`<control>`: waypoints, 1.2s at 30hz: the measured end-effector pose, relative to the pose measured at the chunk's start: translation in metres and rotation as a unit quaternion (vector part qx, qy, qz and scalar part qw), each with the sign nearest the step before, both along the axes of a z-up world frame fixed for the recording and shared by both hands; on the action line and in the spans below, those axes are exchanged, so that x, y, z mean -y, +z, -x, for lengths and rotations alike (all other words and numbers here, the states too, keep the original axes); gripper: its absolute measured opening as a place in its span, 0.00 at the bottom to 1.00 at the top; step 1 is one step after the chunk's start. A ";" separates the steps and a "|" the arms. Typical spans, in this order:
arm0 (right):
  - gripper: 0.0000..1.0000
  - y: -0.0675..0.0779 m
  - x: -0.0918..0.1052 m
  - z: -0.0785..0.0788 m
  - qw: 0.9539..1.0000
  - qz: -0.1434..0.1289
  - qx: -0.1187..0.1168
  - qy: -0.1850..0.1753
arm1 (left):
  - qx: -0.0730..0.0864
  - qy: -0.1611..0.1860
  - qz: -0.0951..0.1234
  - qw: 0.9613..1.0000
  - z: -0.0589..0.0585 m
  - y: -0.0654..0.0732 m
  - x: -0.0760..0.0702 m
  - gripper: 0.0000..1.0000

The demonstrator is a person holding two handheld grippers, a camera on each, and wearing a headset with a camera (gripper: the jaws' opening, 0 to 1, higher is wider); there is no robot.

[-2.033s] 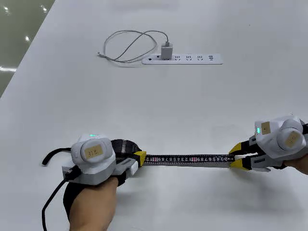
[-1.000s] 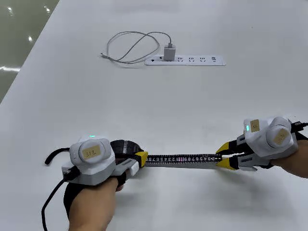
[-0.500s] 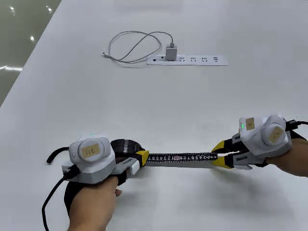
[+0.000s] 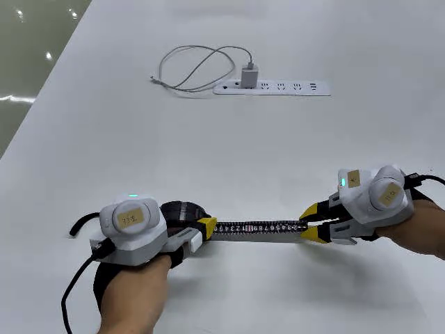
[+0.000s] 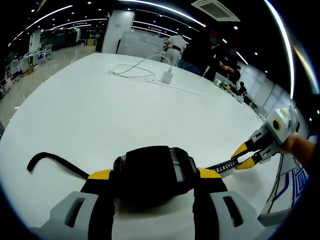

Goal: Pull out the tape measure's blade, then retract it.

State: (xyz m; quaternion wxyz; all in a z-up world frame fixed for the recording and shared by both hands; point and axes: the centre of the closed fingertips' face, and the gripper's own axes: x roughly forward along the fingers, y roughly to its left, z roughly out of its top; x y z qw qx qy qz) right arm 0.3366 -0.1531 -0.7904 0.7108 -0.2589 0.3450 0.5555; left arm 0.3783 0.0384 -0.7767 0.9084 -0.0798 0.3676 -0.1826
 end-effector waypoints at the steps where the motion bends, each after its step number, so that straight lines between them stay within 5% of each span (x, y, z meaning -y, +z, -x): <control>1: 0.10 0.000 -0.001 -0.001 1.000 0.000 0.000 0.001 | 0.000 0.000 0.000 1.000 0.000 0.000 0.000 0.59; 36: 0.11 -0.002 -0.056 -0.005 0.999 -0.031 -0.006 0.023 | -0.003 0.003 0.013 1.000 0.000 0.001 0.000 0.59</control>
